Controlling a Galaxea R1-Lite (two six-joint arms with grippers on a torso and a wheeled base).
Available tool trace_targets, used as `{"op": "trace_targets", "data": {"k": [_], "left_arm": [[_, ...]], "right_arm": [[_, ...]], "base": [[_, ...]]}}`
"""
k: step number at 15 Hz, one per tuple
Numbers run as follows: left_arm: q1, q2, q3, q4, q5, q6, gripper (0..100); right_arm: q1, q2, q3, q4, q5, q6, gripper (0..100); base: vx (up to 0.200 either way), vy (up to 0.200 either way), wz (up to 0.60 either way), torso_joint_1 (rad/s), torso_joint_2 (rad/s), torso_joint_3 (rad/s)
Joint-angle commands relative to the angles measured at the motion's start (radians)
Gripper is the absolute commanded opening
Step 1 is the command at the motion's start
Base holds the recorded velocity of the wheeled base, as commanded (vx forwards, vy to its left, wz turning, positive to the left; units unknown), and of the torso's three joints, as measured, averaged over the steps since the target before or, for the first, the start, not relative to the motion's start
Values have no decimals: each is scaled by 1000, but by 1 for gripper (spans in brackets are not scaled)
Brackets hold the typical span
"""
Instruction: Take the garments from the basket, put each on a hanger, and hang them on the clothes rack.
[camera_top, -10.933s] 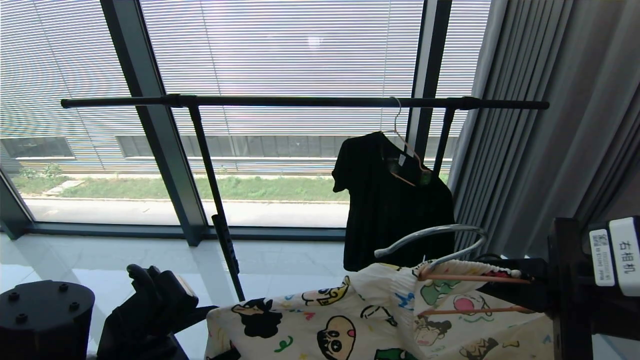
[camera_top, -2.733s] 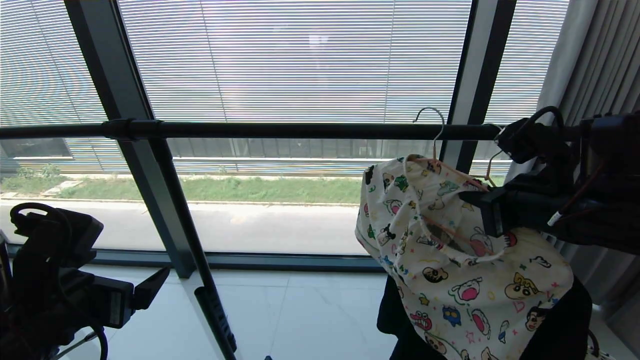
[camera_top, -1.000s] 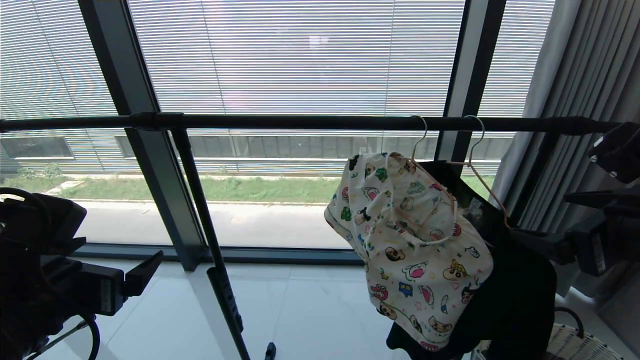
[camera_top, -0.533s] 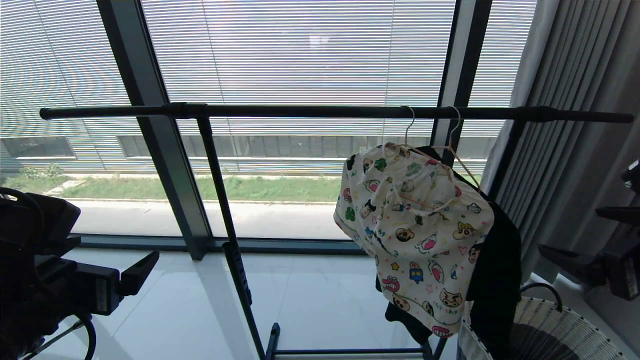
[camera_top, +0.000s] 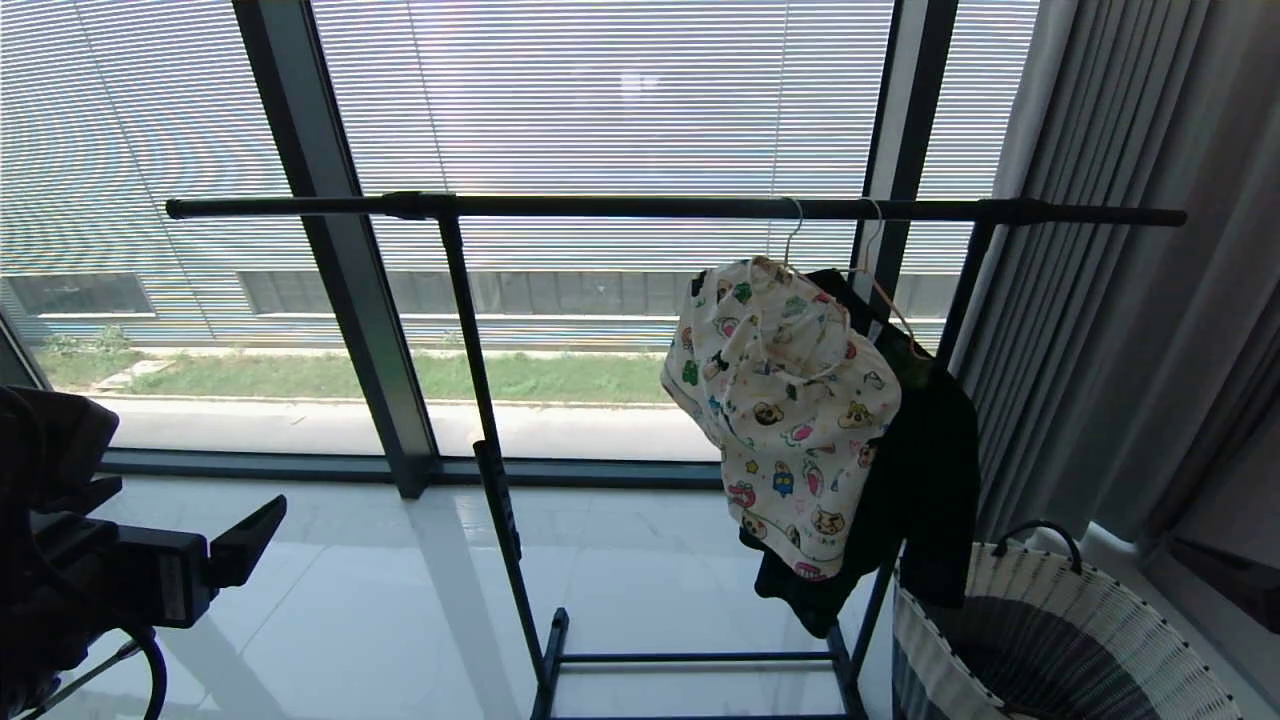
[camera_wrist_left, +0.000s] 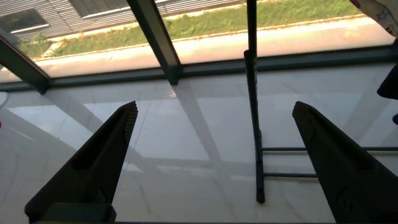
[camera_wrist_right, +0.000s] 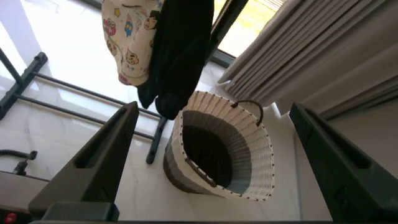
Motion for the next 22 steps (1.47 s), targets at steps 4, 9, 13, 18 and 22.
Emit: {"op": "trace_targets", "data": {"k": [4,9,13,18,22], "left_arm": [[21,1,17,0,0,-2,100],[73,-1,26,0,0,-24,100],[145,-76,88,0,2,-59,100],[209,-368,327,-2,3,-59,100],[242,-809,353,258,51,-53,100]], "right_arm": [[-50,-44,16,1,2,-21,100],[-81,-42,36,1,6,-19,100],[-150,-90,96,0,9,-16,100],[-297,-280,300,-3,2,7,100],[-380,-657,504,3,-2,19,100]], "base": [[0,0,0,0,0,0],[0,0,0,-165,388,210],[0,0,0,-215,498,283],[0,0,0,-197,486,286],[0,0,0,-145,380,232]]}}
